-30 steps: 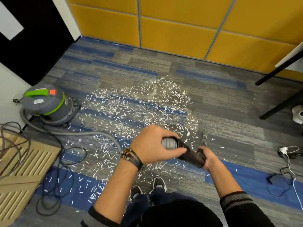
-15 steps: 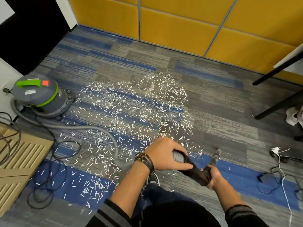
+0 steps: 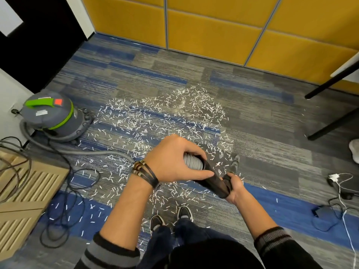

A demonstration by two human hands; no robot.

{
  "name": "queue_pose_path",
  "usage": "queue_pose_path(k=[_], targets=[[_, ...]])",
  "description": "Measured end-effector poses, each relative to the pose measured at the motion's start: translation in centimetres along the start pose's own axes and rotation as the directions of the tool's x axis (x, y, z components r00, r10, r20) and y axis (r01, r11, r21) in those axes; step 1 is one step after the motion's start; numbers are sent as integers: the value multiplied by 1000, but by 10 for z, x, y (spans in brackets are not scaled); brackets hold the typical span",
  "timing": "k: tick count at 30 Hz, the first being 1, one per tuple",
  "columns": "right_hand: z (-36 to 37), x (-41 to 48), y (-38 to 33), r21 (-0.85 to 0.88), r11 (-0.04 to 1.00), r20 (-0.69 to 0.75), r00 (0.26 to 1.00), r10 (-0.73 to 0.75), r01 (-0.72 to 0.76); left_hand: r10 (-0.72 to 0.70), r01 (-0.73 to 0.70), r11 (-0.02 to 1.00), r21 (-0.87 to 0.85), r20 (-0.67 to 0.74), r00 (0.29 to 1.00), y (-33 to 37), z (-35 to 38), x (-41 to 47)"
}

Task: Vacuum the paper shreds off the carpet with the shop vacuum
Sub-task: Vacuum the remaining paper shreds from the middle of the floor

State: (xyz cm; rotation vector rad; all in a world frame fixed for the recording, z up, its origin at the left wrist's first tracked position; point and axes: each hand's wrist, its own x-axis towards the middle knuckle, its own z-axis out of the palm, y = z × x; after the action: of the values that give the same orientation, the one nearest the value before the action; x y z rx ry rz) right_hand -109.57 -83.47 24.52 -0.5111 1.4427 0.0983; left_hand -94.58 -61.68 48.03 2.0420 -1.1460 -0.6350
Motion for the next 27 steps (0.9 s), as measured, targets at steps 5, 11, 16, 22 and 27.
queue_pose_path(k=[5,11,16,22,27], targets=[[-46,0,6,25,1000,-43,999,4,-2,-34,40,996,-80,72,997,0,27,2],[-107,-23,18,46,999,-172,985,29,-22,-90,104,991,-85,157,983,1,78,7],[-91,-23,25,12,1000,-193,981,27,-25,-72,76,996,-40,100,992,3,73,2],[-14,-28,37,114,993,20,999,30,-32,-38,38,999,25,5,999,10,13,-28],[-1,-40,55,173,984,84,996,34,-49,-2,2,1000,28,4,1000,13,-7,-42]])
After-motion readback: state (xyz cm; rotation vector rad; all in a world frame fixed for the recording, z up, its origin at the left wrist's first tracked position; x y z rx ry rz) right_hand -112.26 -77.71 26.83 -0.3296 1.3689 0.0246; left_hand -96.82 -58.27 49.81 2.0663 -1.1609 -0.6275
